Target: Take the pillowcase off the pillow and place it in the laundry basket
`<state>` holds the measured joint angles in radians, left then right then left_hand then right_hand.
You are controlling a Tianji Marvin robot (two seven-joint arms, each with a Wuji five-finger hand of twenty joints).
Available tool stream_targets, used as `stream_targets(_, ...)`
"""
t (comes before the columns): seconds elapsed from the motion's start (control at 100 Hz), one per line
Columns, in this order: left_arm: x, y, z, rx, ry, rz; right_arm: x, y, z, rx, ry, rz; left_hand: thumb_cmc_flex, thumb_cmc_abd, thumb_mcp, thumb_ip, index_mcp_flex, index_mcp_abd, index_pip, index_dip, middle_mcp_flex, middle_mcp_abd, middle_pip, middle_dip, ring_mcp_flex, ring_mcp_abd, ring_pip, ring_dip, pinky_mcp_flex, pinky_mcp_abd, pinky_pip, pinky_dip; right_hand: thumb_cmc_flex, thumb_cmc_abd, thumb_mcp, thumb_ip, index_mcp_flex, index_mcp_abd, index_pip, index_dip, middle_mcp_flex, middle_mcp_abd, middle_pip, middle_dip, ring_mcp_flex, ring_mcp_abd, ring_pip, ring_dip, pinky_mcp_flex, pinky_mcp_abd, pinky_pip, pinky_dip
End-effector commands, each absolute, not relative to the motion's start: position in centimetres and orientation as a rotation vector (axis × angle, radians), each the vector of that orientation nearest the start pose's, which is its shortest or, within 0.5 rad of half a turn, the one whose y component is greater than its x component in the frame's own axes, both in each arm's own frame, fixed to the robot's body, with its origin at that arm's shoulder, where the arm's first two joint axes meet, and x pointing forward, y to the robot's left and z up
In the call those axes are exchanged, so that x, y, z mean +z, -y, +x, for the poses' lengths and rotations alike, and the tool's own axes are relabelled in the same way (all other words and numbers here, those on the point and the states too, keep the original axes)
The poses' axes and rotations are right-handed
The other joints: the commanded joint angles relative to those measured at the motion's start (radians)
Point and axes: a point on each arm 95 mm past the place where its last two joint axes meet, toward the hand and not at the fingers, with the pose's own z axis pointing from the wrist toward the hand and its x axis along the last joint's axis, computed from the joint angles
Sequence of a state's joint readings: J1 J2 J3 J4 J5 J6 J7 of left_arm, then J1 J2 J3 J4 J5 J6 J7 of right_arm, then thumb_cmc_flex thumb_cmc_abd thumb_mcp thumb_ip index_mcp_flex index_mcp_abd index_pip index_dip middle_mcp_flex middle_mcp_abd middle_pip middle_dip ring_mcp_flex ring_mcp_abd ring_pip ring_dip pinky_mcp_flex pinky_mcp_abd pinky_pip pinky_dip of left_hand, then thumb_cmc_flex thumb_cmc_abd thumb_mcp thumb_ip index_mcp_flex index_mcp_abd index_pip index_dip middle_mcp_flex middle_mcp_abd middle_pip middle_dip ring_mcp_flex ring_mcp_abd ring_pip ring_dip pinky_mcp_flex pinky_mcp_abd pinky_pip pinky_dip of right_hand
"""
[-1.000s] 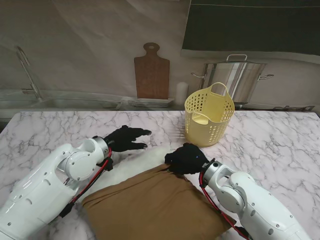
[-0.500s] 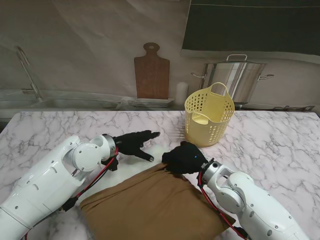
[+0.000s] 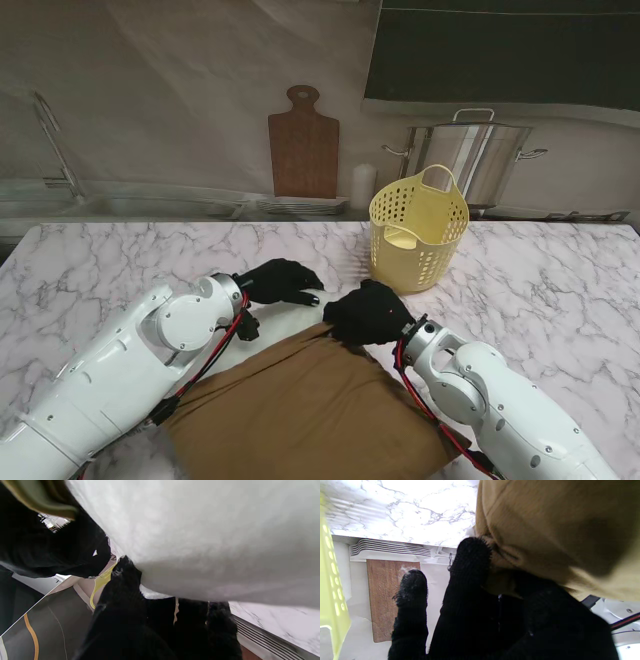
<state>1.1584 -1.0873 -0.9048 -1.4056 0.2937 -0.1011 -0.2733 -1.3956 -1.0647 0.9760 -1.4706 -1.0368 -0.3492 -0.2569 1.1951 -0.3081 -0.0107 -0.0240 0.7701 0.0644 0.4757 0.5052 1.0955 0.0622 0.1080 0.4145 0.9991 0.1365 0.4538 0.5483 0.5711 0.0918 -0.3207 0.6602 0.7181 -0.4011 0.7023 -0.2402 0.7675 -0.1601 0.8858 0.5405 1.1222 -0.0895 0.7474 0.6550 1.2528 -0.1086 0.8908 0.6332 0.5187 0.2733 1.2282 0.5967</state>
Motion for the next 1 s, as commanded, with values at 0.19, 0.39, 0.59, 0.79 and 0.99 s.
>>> stream_targets(0.19,-29.4,8.4,46.5,-1.932,-1.657,-1.562,-31.9,-5.8,40.0,1.845,-1.668,0.749,0.096,-0.027,0.112,0.034,0.036,-0.110,0.194,0.091,0.073,0.022,0.108,0.196,0.067,-0.053,0.118,0.067,0.044,-0.033,1.549,0.055,0.096,0.038,0.079,0.040,0.018,-0.260,0.045,0.035,-0.018,-0.027,-0.026,0.009,-0.004,-0.030,-0.008,0.023,-0.019,0.014,-0.010,0.013)
stream_targets(0.39,-27.1,7.6,46.9,-1.959,-1.516,-1.423,-30.6,-4.1,39.5,1.779,-1.685,0.737,0.096,-0.022,0.129,0.030,0.021,-0.124,0.225,0.111,0.065,0.024,0.118,0.235,0.060,-0.048,0.124,0.075,0.038,-0.035,1.543,0.059,0.098,0.034,0.082,0.042,0.026,-0.250,0.046,0.034,-0.015,-0.021,-0.023,0.012,-0.004,-0.025,-0.006,0.025,-0.016,0.015,-0.010,0.014)
stream_targets(0.59,-25.2,6.6,47.4,-1.944,-1.464,-1.347,-30.3,-3.0,38.8,1.732,-1.743,0.747,0.096,-0.007,0.115,0.030,0.012,-0.128,0.238,0.117,0.056,0.024,0.123,0.246,0.056,-0.048,0.125,0.079,0.037,-0.044,1.538,0.060,0.099,0.032,0.090,0.043,0.035,-0.249,0.045,0.036,-0.021,-0.020,-0.032,0.012,-0.014,-0.021,-0.014,0.024,-0.029,0.030,-0.024,0.010)
stream_targets(0.79,-24.8,5.7,47.8,-1.907,-1.430,-1.330,-30.2,-2.2,37.8,1.732,-1.763,0.727,0.095,-0.006,0.113,0.034,0.006,-0.128,0.241,0.118,0.051,0.024,0.123,0.247,0.052,-0.050,0.127,0.082,0.036,-0.049,1.536,0.062,0.095,0.028,0.104,0.044,0.047,-0.255,0.044,0.047,-0.027,-0.021,-0.048,0.014,-0.023,-0.025,-0.034,0.021,-0.036,0.038,-0.037,0.006)
stream_targets(0.99,-25.1,6.4,47.3,-1.953,-1.433,-1.383,-30.0,-2.8,38.1,1.777,-1.735,0.693,0.096,0.085,0.120,0.010,-0.084,-0.056,0.099,0.061,-0.076,0.029,0.082,0.149,-0.046,-0.011,0.039,0.056,-0.050,-0.007,1.483,0.066,0.093,0.031,0.107,0.041,0.042,-0.253,0.038,0.054,-0.026,-0.016,-0.052,0.023,-0.020,-0.029,-0.033,0.027,-0.031,0.035,-0.040,0.007)
